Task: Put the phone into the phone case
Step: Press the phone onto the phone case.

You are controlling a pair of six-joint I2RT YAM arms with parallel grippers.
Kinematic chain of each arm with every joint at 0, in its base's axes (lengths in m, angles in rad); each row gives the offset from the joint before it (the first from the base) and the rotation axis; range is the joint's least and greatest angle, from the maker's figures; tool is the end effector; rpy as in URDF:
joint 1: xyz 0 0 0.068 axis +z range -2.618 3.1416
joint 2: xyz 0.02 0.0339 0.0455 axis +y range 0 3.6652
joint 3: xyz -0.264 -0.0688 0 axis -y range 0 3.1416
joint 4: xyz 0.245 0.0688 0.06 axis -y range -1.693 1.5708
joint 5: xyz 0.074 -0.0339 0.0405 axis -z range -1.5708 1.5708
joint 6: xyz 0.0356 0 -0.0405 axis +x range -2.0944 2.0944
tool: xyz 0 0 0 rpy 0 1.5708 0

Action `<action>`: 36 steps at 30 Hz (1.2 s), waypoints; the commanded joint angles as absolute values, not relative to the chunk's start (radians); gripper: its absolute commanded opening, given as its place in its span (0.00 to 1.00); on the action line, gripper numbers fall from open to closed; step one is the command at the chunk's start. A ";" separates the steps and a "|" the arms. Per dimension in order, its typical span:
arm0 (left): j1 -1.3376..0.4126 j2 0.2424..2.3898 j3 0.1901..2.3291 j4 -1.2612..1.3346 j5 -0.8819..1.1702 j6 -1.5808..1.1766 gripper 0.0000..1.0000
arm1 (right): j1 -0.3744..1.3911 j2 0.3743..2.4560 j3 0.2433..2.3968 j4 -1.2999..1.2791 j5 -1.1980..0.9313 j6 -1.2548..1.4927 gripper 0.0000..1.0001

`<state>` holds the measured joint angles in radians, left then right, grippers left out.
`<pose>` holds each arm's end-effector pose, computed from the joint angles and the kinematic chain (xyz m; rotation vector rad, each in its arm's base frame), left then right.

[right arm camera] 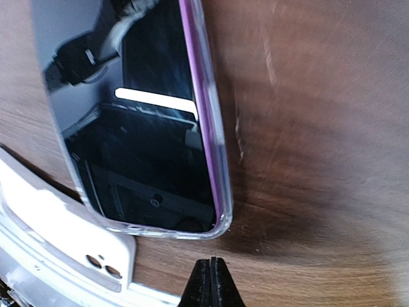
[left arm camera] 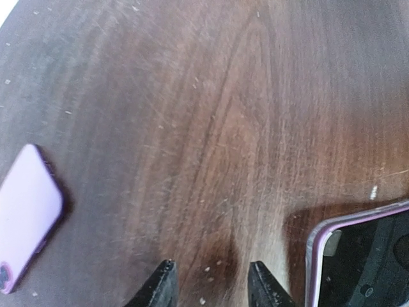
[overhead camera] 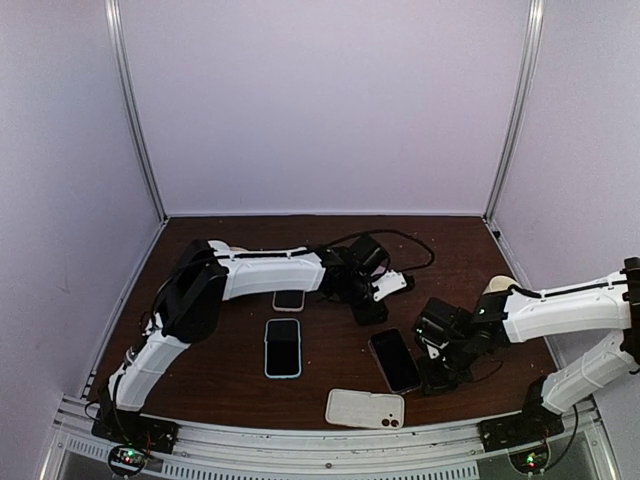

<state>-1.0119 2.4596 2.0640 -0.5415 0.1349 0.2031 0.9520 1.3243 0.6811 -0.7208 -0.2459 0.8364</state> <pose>0.2817 -0.4594 0.1528 1.5121 2.0754 -0.4906 0.1147 0.1760 0.1644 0.2146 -3.0342 -0.4814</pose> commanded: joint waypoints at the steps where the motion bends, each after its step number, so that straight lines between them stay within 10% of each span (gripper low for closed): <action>1: -1.027 2.498 2.095 -0.515 0.154 0.217 0.41 | 0.986 1.380 0.665 -0.652 -0.250 0.899 0.01; 27: -1.104 2.402 1.871 -0.561 0.152 0.205 0.39 | 0.988 1.481 0.758 -0.522 0.051 0.928 0.00; 36: -0.957 2.380 2.093 -0.648 -0.014 0.198 0.41 | 0.989 1.330 0.758 -0.793 0.004 0.866 0.41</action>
<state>-1.0256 2.4134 2.0407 -0.6044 -0.0078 0.2108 0.9932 1.4036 0.7380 -0.6857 -0.0460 0.9020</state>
